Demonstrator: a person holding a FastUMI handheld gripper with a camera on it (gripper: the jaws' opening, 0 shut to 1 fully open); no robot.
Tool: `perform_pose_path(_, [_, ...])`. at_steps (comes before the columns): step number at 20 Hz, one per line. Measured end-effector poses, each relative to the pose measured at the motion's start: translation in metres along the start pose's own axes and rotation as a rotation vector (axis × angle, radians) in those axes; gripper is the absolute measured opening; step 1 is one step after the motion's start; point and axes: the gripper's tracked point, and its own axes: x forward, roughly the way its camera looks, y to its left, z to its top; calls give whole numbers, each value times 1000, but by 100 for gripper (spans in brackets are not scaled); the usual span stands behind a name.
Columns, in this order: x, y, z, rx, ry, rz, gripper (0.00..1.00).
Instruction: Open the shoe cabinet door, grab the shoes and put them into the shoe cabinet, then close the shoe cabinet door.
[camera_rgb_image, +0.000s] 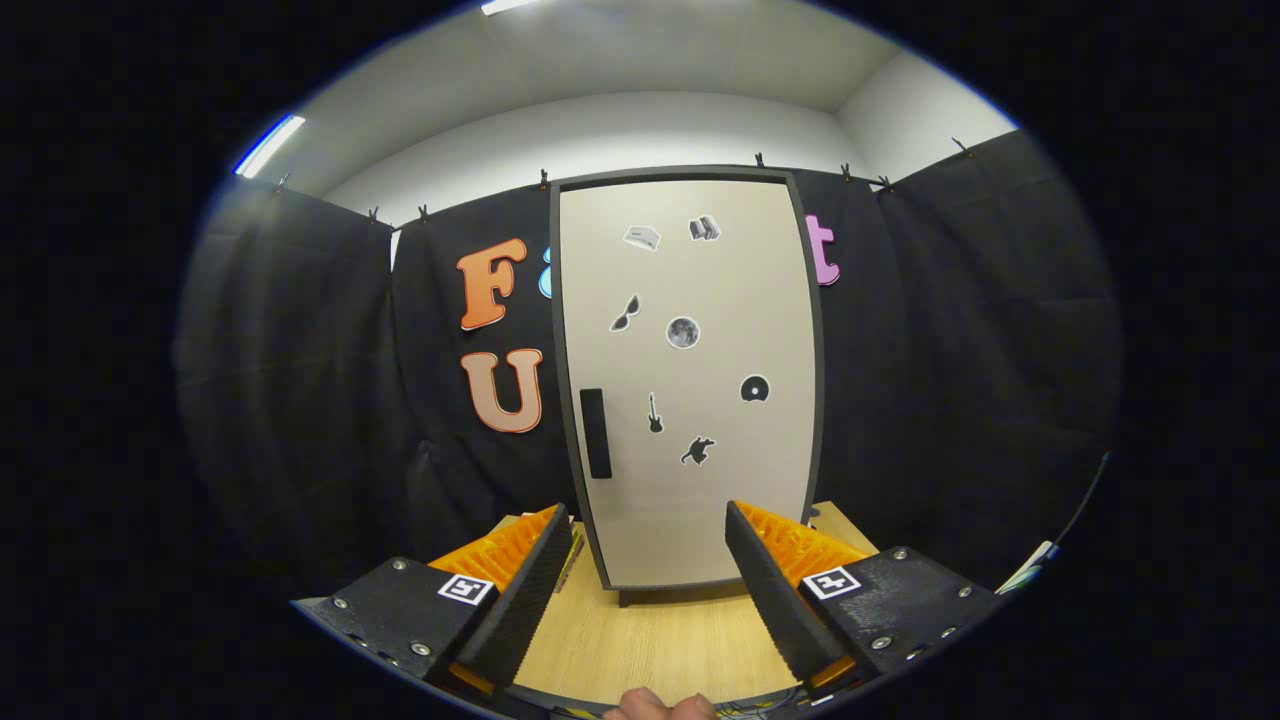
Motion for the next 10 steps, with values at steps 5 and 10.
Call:
perform_pose_path(5, [-18, 10, -16, 4, -25, -21, 96])
perform_pose_path(10, [-33, -3, -5, 47, -55, -62, 97])
